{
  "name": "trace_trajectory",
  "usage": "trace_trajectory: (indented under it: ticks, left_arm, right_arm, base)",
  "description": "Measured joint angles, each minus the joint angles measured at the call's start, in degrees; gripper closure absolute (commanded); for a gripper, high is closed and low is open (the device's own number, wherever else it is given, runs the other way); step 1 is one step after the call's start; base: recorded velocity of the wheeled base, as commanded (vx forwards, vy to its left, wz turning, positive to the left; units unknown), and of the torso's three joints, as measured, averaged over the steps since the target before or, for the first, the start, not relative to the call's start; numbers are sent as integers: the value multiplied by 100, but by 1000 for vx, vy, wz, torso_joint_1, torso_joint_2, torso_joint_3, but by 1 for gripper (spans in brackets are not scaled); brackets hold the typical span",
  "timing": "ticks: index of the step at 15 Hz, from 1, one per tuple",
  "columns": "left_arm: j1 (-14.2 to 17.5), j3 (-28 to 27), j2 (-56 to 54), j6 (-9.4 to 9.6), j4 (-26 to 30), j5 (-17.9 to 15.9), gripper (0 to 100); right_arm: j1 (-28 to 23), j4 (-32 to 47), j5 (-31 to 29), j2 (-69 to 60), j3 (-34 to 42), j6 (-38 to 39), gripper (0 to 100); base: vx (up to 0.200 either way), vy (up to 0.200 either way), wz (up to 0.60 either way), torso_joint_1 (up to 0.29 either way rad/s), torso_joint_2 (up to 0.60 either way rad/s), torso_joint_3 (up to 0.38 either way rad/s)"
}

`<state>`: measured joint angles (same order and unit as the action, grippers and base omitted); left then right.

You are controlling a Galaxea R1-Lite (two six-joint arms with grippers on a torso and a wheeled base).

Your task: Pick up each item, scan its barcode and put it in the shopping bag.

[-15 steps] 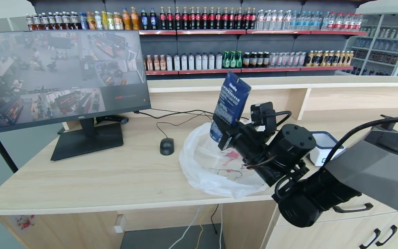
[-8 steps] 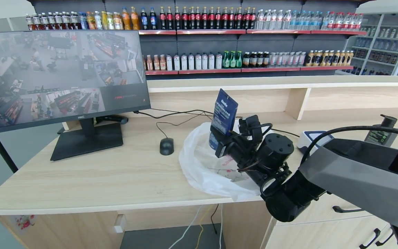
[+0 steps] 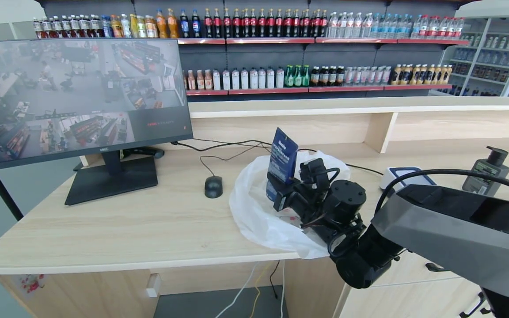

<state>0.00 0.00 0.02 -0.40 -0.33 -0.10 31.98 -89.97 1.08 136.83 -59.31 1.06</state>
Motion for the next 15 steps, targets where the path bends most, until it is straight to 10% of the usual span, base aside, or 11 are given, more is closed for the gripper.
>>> trace_trajectory:
  ticks: [15]
  left_arm:
    - [5,0,0,-2,1,0,0]
  right_arm:
    - [44,-5,0,177,2,6,100]
  base:
    - [0,0,0,0,0,0]
